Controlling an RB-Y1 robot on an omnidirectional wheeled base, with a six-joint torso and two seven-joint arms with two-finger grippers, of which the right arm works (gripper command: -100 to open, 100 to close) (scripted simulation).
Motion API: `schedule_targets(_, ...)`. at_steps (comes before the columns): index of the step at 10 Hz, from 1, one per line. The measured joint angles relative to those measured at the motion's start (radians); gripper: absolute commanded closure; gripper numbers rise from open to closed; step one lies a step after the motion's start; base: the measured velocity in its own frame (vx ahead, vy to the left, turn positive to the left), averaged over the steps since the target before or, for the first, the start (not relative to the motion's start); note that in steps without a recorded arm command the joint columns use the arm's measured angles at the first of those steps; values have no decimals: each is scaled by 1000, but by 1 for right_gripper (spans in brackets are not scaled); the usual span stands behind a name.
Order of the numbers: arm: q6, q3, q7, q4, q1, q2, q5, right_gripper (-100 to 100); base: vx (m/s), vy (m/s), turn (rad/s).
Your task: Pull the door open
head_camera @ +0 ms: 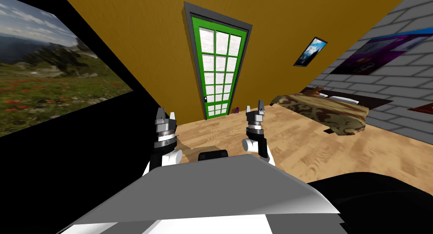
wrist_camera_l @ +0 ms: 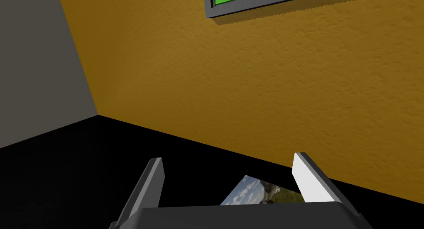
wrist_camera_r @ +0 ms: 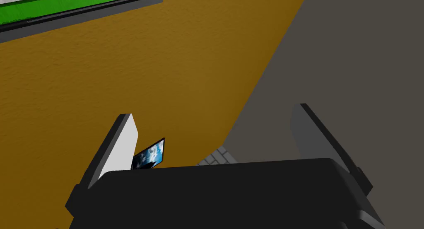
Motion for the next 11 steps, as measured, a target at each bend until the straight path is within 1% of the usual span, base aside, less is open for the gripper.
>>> schedule_targets(3, -19, 4, -46, 53, -10, -18, -34, -100, 134, 6, 147)
schedule_targets(4, -23, 2, -64, 75, -18, -25, -48, -100, 144, 24, 191)
schedule_targets(5, -39, 3, -86, 103, -17, -34, -63, -100, 160, 18, 161)
schedule_targets(7, -57, 11, -123, 144, -23, -41, -88, -100, 129, 15, 165)
schedule_targets(9, -69, 12, -163, 182, -28, -52, -117, -100, 112, 11, 115)
schedule_targets(11, -83, 17, -191, 216, -33, -56, -136, -100, 82, -3, 108)
